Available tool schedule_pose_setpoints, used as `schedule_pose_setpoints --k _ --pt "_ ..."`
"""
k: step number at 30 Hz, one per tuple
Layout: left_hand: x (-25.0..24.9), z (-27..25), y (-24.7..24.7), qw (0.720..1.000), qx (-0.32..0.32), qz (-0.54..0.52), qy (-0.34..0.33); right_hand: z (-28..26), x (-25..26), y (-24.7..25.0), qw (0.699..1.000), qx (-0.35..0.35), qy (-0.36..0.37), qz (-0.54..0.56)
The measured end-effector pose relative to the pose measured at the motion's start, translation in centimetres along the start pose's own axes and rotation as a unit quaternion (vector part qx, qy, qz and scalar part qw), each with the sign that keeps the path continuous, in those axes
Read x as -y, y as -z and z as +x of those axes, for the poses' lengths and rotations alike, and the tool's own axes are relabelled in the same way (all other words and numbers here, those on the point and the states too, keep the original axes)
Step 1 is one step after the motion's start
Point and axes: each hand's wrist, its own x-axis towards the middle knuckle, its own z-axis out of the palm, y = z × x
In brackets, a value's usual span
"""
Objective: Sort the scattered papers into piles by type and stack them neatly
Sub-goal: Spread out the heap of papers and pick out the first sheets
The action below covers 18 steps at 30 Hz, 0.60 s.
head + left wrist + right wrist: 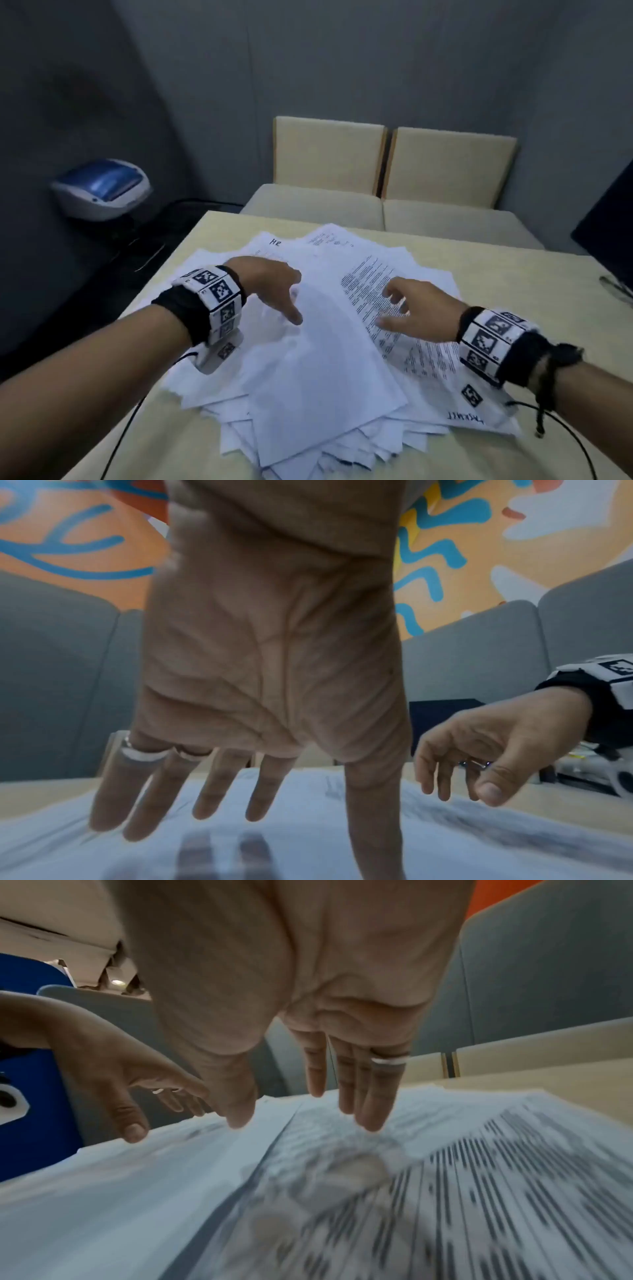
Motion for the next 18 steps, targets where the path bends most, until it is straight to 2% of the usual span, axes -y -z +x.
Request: schedule_pose_setpoints --k 4,7,11,13,18 --pt "2.1 -1.5 -4.7 0.998 0.033 -0.015 0.044 -1.9 -0.8 -3.5 0.994 0.062 -0.062 -0.058" --pt "4.2 -1.9 -6.7 0.997 0.019 -0.045 0.067 -3.3 -2.8 -4.3 0.993 0.047 -0.108 -0.026" --pt "6.4 -1.4 -7.5 0.991 0.056 -0.084 0.083 -4.0 -5.9 -5.2 0.983 0.012 -0.18 -0.018" --pt "6.9 -0.1 -7.6 0.994 0.058 -0.067 0.068 -3.9 -5.7 -6.2 0.983 0.022 -0.185 -0.002" --pt "7.7 2.6 -7.1 0.997 0.067 -0.024 0.021 -3.5 -2.7 -7.6 0.987 0.063 -0.144 0.026"
